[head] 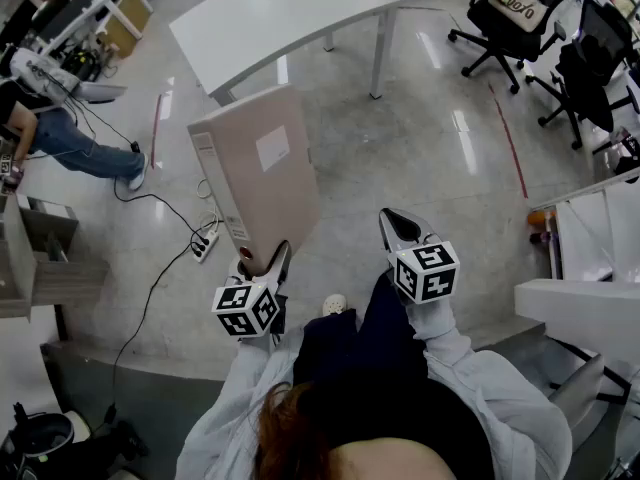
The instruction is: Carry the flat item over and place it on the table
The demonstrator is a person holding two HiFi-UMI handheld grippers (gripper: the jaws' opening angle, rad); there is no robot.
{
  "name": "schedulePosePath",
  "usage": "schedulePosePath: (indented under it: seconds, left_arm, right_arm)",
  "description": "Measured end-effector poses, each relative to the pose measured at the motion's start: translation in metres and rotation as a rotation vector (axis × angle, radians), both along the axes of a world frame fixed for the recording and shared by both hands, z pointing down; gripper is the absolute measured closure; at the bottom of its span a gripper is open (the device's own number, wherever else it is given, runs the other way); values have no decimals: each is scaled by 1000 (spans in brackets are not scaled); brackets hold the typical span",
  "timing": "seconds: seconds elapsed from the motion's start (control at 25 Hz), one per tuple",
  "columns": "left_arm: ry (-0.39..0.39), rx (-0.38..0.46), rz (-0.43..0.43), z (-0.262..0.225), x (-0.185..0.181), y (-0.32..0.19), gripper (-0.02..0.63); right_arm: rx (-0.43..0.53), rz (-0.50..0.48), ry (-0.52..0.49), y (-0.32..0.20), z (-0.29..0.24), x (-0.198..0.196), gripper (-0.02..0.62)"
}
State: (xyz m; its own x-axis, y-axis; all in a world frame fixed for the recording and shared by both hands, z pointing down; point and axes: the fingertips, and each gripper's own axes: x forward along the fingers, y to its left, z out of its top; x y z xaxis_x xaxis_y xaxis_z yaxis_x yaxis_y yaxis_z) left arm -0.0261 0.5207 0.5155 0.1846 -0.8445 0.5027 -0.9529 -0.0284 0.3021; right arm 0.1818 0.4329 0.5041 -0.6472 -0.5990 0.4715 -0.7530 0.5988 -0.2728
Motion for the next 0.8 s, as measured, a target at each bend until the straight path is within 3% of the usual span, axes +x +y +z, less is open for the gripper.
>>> schedulePosePath:
  seconds: [0.16, 0.44, 0.64, 0.8]
  left_arm:
    - [13, -10, -12, 3, -1, 48, 333]
    - [33, 8, -4, -12, 12, 83, 333]
    - [30, 25, -16, -20, 43, 97, 333]
    - [54, 40, -30, -13, 73, 110, 333]
  right_arm:
    - [2, -41, 13, 54, -10, -2, 583]
    - [-19, -37, -14, 98, -25, 4, 583]
    - [13, -19, 45, 108, -30, 39, 583]
    - [49, -3, 30, 116, -33, 71, 583]
